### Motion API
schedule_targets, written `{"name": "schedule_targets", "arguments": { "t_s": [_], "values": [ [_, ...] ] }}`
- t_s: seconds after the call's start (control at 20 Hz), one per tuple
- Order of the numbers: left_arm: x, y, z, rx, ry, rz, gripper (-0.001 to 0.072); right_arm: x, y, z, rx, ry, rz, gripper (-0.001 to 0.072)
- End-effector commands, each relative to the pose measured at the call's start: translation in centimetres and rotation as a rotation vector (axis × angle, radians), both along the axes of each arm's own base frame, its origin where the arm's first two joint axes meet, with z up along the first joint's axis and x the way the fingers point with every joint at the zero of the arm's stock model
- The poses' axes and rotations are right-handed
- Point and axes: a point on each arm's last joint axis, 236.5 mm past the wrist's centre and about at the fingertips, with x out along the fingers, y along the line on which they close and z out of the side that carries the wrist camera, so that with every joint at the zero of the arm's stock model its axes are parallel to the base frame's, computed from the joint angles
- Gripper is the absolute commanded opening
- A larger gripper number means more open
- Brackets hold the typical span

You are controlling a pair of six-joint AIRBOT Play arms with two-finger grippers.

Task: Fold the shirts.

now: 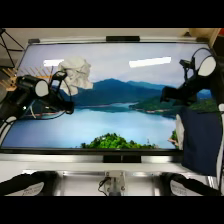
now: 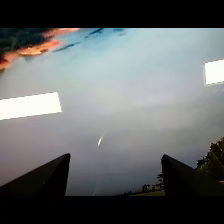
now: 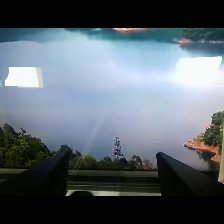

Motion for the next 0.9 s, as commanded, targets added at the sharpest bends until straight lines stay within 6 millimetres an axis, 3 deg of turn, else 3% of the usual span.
{"name": "schedule_targets", "arguments": {
  "t_s": [0.0,0.65,0.85],
  "values": [
    [0.0,0.0,0.0,0.001,0.001,0.000,0.0669,0.0,0.0,0.0,0.000,0.000,0.001,0.0644],
    [0.0,0.0,0.0,0.000,0.001,0.000,0.0669,0.0,0.0,0.0,0.000,-0.001,0.000,0.0644],
    [0.1,0.0,0.0,-0.002,-0.004,0.000,0.0670,1.8,0.0,0.3,0.003,-0.077,-0.011,0.0644]
  ]
}}
